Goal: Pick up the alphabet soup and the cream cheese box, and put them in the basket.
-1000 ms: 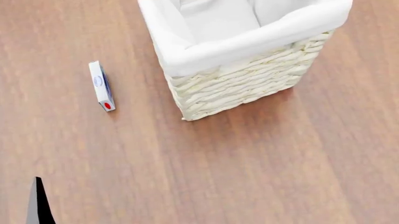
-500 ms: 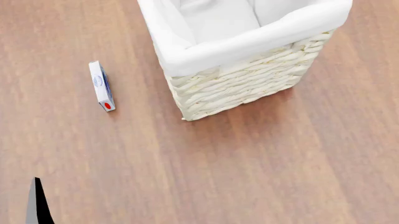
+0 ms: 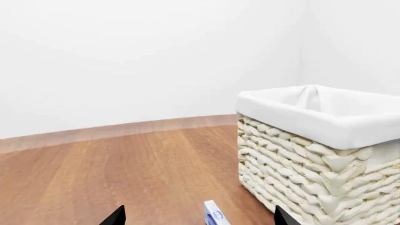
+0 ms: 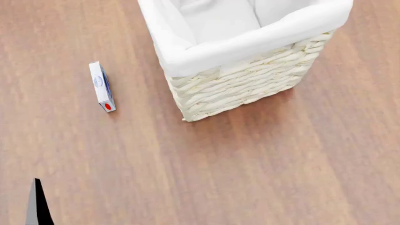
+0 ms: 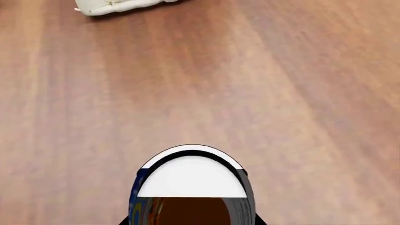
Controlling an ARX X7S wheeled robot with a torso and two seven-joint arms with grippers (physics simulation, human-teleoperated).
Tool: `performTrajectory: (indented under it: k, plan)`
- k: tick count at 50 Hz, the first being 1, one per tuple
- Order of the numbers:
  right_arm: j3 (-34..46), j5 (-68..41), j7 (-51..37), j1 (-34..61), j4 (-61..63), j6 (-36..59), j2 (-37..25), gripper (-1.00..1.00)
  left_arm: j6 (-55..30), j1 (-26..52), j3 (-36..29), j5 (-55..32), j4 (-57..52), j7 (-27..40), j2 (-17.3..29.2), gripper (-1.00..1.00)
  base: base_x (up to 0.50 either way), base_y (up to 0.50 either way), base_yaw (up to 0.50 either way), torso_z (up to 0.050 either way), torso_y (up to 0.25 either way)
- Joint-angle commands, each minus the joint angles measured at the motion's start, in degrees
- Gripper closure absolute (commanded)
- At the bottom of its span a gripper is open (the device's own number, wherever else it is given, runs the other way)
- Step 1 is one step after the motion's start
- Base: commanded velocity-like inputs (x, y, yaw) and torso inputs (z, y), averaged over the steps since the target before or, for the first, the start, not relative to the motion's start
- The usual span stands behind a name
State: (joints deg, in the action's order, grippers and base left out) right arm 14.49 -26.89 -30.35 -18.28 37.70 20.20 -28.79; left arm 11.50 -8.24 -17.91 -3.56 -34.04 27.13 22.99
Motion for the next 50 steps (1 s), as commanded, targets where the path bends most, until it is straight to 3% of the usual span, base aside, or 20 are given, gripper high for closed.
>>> performTrajectory:
  k: [1, 29, 44, 50]
  plan:
    - [0.35, 1.87, -0.07, -0.02, -0.61, 0.21, -0.09, 1.0, -0.04, 0.14, -0.19, -0.09, -0.25, 0.1, 0.12, -1.0, 0.0, 0.0, 0.0, 0.0, 0.0]
    - [-5.53, 12.73, -4.72, 4.24, 10.16, -9.29, -3.16, 1.0, -1.02, 0.77, -0.73, 0.33, -0.84, 0.37, 0.45, -1.0, 0.0, 0.0, 0.0, 0.0, 0.0]
    - [-5.27, 11.75, -2.76, 20.43, 19.49, -3.36, -5.67, 1.0, -0.78, 0.88, -1.25, 0.16, -0.37, 0.25, 0.62, -1.0, 0.0, 0.0, 0.0, 0.0, 0.0]
    - [-6.54, 5.3, -1.67, 34.62, 20.86, 1.95, -6.13, 1.0, -1.18, 1.93, -2.06, -0.02, -0.45, -0.31, 0.43, -1.0, 0.0, 0.0, 0.0, 0.0, 0.0]
